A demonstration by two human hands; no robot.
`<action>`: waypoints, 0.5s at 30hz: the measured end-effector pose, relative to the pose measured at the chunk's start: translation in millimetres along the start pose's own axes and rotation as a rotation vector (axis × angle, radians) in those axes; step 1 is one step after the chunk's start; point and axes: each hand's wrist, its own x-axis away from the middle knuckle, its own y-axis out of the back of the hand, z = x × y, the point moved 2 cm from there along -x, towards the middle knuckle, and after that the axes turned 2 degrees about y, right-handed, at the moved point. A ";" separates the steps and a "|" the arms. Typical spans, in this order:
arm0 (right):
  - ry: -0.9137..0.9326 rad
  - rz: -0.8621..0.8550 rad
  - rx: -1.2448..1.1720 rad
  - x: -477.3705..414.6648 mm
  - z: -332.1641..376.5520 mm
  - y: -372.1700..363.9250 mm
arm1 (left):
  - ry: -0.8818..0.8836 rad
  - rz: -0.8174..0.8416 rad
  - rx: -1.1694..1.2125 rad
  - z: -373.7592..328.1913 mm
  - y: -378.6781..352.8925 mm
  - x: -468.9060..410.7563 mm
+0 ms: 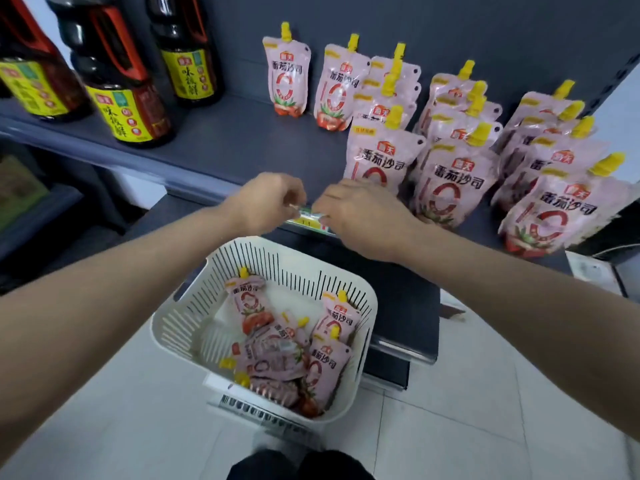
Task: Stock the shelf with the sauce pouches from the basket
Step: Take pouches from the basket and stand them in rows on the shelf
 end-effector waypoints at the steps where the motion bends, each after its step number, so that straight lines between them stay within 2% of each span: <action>1: 0.010 0.066 -0.012 -1.9 9.5 -18.4 | 0.033 0.071 -0.027 11.9 -10.1 10.5; 3: 0.004 0.215 -0.045 -3.2 25.0 -54.7 | 0.119 0.198 -0.052 37.7 -30.6 28.5; 7: -0.141 0.483 -0.181 -3.4 44.5 -113.7 | 0.258 0.378 -0.078 86.2 -73.6 51.4; 12: -0.288 0.678 -0.277 11.6 59.0 -174.9 | 0.305 0.686 -0.084 120.4 -131.9 71.5; 15: -0.380 0.801 -0.334 20.5 68.9 -202.2 | 0.297 0.784 -0.182 137.9 -159.7 81.8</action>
